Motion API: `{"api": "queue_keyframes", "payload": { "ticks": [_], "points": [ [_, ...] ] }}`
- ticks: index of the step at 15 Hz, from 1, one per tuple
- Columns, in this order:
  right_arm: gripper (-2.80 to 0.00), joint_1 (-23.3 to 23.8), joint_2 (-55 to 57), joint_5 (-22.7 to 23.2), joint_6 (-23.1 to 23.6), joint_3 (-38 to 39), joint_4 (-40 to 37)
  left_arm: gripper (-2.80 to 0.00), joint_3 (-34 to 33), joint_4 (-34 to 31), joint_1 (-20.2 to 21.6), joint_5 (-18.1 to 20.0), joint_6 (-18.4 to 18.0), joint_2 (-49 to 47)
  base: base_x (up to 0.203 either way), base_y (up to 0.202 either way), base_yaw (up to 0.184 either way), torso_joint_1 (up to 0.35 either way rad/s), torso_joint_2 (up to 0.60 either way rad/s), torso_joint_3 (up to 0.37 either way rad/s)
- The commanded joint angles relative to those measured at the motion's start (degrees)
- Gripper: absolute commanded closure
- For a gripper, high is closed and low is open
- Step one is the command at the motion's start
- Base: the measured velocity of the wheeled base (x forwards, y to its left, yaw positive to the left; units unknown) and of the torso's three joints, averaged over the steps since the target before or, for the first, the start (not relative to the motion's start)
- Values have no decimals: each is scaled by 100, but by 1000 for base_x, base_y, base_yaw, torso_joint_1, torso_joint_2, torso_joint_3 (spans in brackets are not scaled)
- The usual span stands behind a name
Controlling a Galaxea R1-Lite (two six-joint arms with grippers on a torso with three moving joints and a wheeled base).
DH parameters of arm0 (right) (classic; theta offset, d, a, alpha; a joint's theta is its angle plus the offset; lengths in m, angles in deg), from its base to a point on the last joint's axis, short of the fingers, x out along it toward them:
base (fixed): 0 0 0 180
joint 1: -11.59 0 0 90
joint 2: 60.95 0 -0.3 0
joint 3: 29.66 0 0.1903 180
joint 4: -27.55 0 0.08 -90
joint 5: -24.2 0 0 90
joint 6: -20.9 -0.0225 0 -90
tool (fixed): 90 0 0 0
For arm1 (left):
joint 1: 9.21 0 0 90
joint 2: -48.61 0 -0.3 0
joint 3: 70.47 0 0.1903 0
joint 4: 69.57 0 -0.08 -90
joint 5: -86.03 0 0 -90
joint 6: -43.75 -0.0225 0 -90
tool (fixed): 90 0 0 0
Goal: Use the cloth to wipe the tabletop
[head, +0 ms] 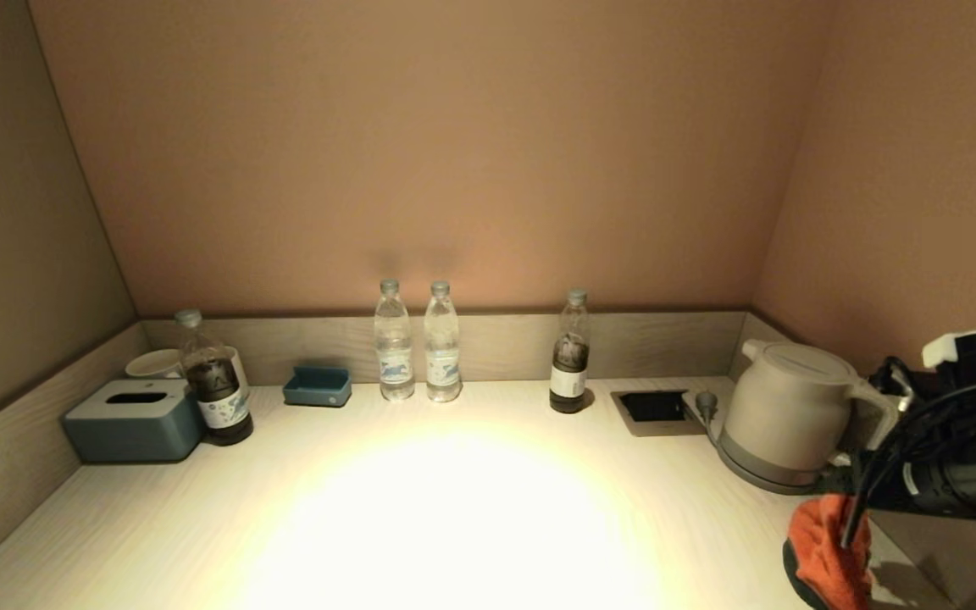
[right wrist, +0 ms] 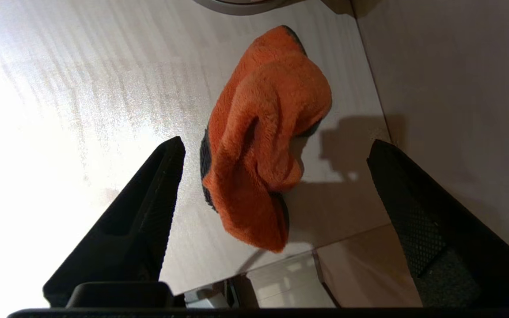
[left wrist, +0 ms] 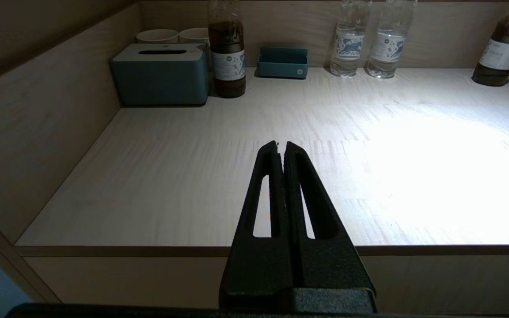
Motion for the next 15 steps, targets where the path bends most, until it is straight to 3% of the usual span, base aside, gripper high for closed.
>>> {"api": "queue_keyframes", "payload": {
  "ticks": [1, 2, 3, 8, 15],
  "points": [
    [-280, -45, -912, 68, 10, 15, -360, 0, 0, 1, 1, 2, 5, 0, 0, 0, 0, 0, 0, 0],
    [-280, -69, -1355, 199, 34, 23, -538, 0, 0, 1, 6, 2, 5, 0, 0, 0, 0, 0, 0, 0],
    [0, -86, -1782, 432, 108, 30, -757, 0, 0, 1, 1, 2, 5, 0, 0, 0, 0, 0, 0, 0],
    [0, -115, -3039, 1526, 449, 14, -1441, 0, 0, 1, 1, 2, 5, 0, 0, 0, 0, 0, 0, 0],
    [0, -8, -4663, 2226, 417, -51, -1872, 0, 0, 1, 1, 2, 5, 0, 0, 0, 0, 0, 0, 0]
  ]
}}
